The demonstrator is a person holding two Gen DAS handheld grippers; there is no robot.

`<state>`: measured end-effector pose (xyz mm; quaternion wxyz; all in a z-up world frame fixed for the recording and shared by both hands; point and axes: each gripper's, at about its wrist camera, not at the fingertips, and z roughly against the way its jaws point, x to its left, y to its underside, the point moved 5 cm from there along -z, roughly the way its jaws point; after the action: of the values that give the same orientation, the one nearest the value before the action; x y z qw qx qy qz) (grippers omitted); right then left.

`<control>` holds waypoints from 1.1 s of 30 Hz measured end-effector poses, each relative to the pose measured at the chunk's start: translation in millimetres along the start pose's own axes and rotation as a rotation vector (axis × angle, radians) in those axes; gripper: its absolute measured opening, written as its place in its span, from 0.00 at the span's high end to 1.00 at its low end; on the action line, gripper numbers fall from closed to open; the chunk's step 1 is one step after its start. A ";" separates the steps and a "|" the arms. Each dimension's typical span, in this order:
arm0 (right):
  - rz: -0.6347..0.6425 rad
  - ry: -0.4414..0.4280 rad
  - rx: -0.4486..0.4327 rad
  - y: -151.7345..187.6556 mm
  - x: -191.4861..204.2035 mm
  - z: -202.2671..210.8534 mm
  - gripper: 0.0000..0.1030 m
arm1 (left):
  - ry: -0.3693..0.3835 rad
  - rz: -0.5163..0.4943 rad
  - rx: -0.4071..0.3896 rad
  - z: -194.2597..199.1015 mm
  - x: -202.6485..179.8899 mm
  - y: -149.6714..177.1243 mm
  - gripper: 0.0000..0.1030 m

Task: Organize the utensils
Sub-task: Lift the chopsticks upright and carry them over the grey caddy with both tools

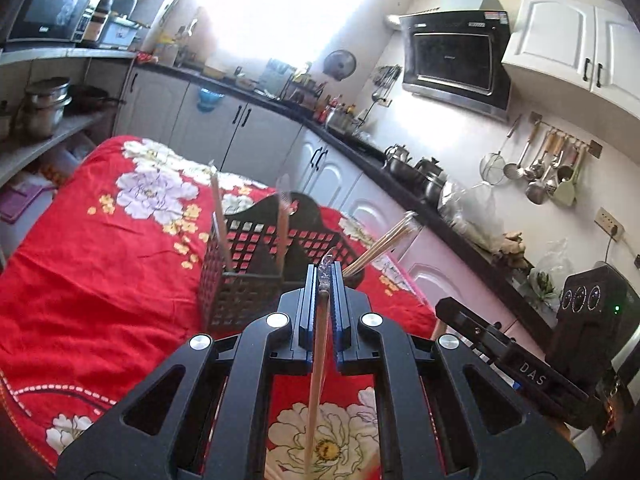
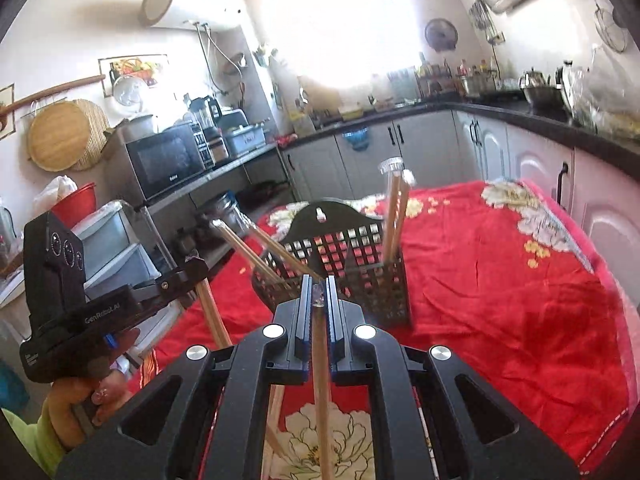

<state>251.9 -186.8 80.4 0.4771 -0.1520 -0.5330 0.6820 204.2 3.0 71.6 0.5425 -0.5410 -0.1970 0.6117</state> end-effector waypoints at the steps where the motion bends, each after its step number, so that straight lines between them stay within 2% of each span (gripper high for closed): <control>1: 0.006 0.003 -0.013 -2.1 2.2 1.9 0.94 | 0.003 -0.003 -0.004 2.1 -1.6 -0.7 0.97; 14: -0.002 -0.022 -0.120 -25.6 13.8 12.3 0.94 | 0.025 -0.044 -0.070 14.0 -15.2 -27.3 0.97; 33: 0.046 -0.025 -0.185 -81.1 29.2 5.6 0.94 | 0.070 -0.068 -0.124 6.3 -37.9 -82.6 0.97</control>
<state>272.9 -168.3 162.2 0.4384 -0.1992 -0.5962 0.6424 229.3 -0.5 159.1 0.5350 -0.5878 -0.2336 0.5601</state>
